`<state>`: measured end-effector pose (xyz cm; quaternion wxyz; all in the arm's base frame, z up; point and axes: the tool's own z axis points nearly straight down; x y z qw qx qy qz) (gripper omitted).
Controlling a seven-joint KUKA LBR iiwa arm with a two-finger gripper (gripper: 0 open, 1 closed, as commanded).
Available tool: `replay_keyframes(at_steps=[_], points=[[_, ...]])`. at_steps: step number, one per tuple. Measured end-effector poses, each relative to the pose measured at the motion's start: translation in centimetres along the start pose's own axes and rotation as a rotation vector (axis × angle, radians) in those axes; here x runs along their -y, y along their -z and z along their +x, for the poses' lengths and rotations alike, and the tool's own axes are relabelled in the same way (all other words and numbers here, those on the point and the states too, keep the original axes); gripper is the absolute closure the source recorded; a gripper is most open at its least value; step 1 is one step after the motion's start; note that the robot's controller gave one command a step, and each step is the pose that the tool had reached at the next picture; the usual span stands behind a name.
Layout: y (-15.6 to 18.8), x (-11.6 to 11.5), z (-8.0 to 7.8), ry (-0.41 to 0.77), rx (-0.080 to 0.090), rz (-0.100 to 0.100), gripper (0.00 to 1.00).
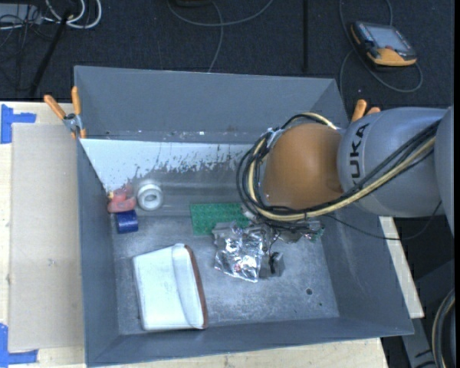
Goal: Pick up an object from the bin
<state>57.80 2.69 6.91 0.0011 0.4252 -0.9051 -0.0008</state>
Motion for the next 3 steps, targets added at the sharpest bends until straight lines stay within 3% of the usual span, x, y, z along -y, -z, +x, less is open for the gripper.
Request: replay_keyframes(at_steps=[1, 2, 3], points=[[0.0, -0.8, 0.9, 0.231, 0.000, 0.000, 0.00], [0.0, -0.9, 0.9, 0.228, 0.000, -0.002, 1.00], [3.0, -0.9, 0.8, 0.224, 0.003, 0.004, 1.00]])
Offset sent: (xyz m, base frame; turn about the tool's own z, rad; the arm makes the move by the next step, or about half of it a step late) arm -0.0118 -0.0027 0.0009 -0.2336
